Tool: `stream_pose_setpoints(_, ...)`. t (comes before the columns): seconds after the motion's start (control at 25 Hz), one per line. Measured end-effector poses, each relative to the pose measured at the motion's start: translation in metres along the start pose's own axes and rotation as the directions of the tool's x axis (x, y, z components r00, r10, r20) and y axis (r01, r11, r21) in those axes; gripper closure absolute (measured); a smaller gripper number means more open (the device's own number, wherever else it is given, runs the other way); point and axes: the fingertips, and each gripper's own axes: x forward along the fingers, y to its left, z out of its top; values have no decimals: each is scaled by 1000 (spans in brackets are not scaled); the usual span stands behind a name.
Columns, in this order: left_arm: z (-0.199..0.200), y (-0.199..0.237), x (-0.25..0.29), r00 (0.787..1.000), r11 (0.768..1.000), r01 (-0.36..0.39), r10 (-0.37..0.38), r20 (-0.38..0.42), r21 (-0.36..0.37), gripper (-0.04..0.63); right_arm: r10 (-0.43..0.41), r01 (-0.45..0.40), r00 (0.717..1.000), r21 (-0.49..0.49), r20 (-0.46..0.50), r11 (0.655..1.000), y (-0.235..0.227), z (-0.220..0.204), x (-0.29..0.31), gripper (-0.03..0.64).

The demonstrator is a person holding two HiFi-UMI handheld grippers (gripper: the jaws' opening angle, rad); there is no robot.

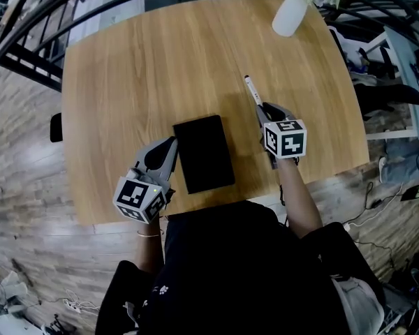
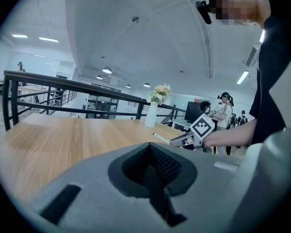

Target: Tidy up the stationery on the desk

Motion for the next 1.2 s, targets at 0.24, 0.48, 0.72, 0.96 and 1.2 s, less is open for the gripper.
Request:
stream_pose_setpoints(0.24, -5, -12, 6, 1000, 1000, 18, -18, -5, 1, 600, 34, -34, 999, 15, -4, 999, 23, -24, -22, 540)
stream_pose_setpoints(0.48, -10, -22, 7, 1000, 1000, 25, -25, -6, 12, 601, 63, -62, 998, 18, -21, 998, 44, -48, -38, 538)
stream_pose_setpoints(0.72, -13, -25, 3, 1000, 1000, 20, -20, -9, 9, 600, 121, -119, 992, 39, -47, 992, 71, -64, -42, 538)
stream_pose_setpoints(0.96, -17, -31, -3, 1000, 1000, 11, -11, -11, 12, 600, 156, -151, 984, 58, -82, 987, 91, -81, -45, 538)
stream_pose_setpoints(1.2, -23, -25, -13, 1000, 1000, -4, 4, -10, 6, 600, 167, -161, 979, 63, -120, 985, 103, -91, -41, 538)
